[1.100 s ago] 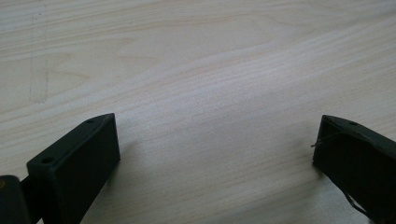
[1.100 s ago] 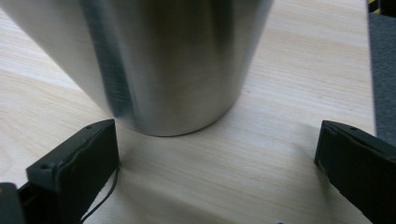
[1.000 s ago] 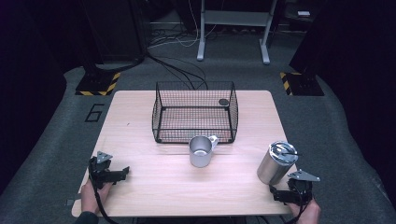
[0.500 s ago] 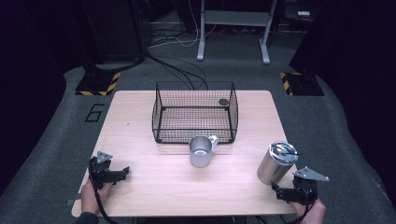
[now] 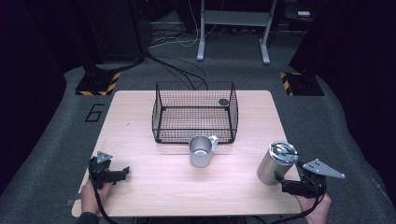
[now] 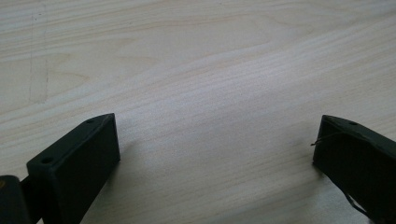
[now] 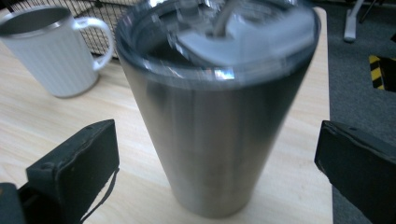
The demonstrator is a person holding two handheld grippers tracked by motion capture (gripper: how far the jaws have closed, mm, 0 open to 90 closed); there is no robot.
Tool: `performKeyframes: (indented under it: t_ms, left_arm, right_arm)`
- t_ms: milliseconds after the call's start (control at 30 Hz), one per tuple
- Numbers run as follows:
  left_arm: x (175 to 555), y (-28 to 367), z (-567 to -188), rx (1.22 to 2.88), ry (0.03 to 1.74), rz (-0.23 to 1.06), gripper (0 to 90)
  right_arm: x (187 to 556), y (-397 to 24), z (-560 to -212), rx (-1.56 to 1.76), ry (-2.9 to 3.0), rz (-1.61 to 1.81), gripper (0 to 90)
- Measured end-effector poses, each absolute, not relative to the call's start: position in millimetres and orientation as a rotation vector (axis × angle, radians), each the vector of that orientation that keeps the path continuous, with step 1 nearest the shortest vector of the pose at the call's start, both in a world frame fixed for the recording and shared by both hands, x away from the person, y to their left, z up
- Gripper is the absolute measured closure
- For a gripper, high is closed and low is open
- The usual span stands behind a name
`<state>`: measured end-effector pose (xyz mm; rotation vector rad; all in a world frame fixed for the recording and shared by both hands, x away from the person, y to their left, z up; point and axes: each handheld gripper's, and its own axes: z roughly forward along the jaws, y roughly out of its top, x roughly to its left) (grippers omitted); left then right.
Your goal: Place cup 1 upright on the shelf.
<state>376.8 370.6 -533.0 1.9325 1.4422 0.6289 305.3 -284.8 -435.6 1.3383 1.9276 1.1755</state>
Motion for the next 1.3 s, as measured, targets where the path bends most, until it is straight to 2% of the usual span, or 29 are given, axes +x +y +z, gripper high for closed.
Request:
performKeyframes:
  t_ms: [267, 633, 1300]
  left_arm:
    - [376.8, 370.6, -533.1, 1.932, 1.442, 0.629, 0.2]
    - [376.6, 370.7, -533.0, 1.934, 1.443, 0.628, 0.2]
    - [378.1, 366.1, -532.4, 1.935, 1.453, 0.626, 0.3]
  right_arm:
    - [317.2, -278.2, -424.0, 1.301, 1.913, 1.213, 0.0]
    - [335.1, -273.4, -426.8, 1.319, 1.893, 1.222, 0.0]
    - [339.9, -266.6, -423.4, 1.3, 1.884, 1.156, 3.1]
